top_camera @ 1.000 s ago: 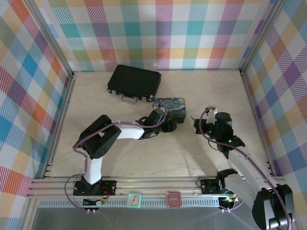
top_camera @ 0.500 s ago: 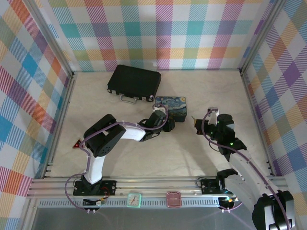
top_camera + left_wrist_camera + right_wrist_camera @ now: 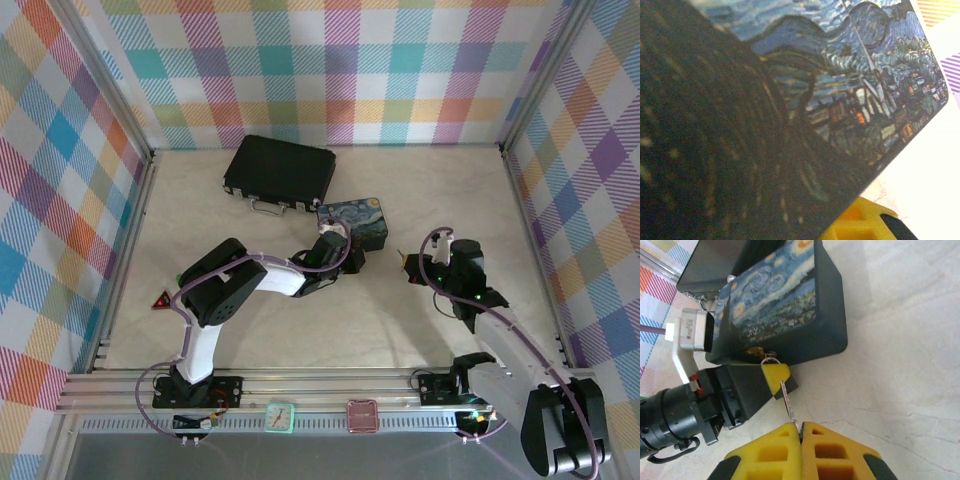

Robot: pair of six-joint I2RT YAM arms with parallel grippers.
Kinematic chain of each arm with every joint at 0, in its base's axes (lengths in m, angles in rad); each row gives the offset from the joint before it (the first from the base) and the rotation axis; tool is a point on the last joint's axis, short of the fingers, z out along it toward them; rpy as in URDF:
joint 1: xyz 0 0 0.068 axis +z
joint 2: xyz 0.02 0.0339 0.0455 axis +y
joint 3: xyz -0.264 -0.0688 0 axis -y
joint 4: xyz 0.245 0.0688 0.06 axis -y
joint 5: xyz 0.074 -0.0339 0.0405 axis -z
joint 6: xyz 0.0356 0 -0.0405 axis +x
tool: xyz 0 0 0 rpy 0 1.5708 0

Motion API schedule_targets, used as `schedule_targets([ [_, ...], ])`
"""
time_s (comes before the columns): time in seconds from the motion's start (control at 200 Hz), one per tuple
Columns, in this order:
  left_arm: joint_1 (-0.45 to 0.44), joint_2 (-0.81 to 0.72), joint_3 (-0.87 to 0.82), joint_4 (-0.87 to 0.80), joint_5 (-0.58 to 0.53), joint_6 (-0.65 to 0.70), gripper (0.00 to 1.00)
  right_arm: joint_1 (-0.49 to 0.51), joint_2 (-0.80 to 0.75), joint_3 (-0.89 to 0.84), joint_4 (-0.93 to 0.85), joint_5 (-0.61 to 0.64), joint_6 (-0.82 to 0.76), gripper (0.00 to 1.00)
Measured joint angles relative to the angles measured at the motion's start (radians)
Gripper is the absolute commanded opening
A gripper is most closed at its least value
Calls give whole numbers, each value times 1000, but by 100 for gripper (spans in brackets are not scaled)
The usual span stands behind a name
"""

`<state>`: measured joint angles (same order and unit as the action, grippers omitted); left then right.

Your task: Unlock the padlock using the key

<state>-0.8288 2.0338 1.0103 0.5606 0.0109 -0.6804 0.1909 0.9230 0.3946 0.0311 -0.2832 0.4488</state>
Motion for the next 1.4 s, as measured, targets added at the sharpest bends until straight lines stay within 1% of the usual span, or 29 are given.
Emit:
schedule_targets([
  [0.2,6,0,2,0,50,-68,0,-32,51,-50,61,-61,47,0],
  [0.5,27,0,8,2,113,-179,0,-47,237,-68,177,-172,132,0],
  [0.65,47,3,8,61,151,-256,0,-48,330,-60,245,-203,158,0],
  [0.79,60,13,7,126,181,-317,0,-54,419,-23,286,-256,195,0],
  [1.105,65,13,5,174,222,-393,0,-66,472,-20,404,-357,285,0],
  [1.28,71,21,6,227,242,-438,0,-68,459,-72,490,-349,331,0],
  [1.4,74,26,6,249,245,-457,0,-68,487,-106,577,-357,375,0],
])
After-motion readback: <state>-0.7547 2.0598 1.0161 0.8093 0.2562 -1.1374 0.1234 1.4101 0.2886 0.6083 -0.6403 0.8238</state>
